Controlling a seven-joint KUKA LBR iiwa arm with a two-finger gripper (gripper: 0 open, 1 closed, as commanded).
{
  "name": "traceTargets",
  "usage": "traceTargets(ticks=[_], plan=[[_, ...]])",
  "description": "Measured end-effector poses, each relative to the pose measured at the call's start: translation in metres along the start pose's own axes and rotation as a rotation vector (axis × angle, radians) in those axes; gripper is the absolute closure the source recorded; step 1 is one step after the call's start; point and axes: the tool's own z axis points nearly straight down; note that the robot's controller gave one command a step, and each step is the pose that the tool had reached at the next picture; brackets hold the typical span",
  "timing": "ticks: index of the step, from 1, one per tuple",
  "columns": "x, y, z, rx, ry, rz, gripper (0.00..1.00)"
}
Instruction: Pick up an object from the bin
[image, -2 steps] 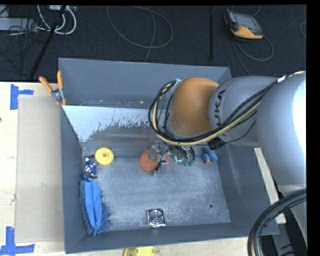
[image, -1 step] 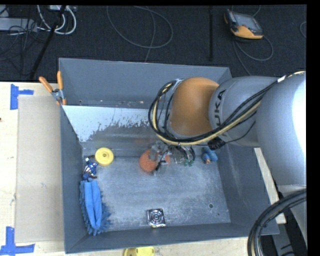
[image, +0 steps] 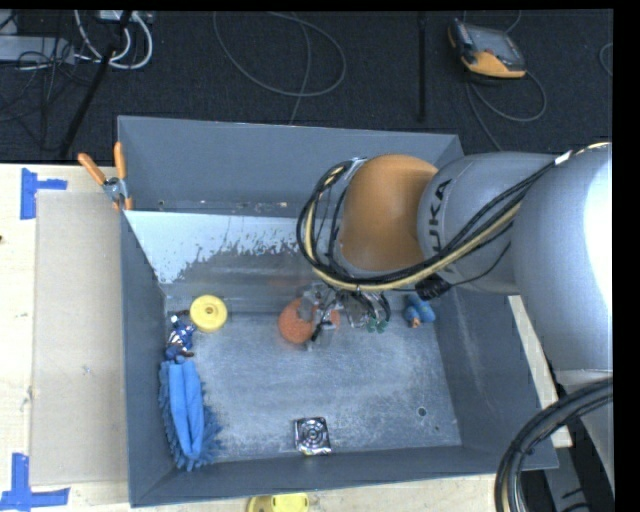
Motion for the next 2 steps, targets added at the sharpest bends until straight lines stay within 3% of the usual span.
traceTargets(ticks=[2], plan=[[0.0000,0.0000,0.0000,0.000,0.000,0.001,1.00]])
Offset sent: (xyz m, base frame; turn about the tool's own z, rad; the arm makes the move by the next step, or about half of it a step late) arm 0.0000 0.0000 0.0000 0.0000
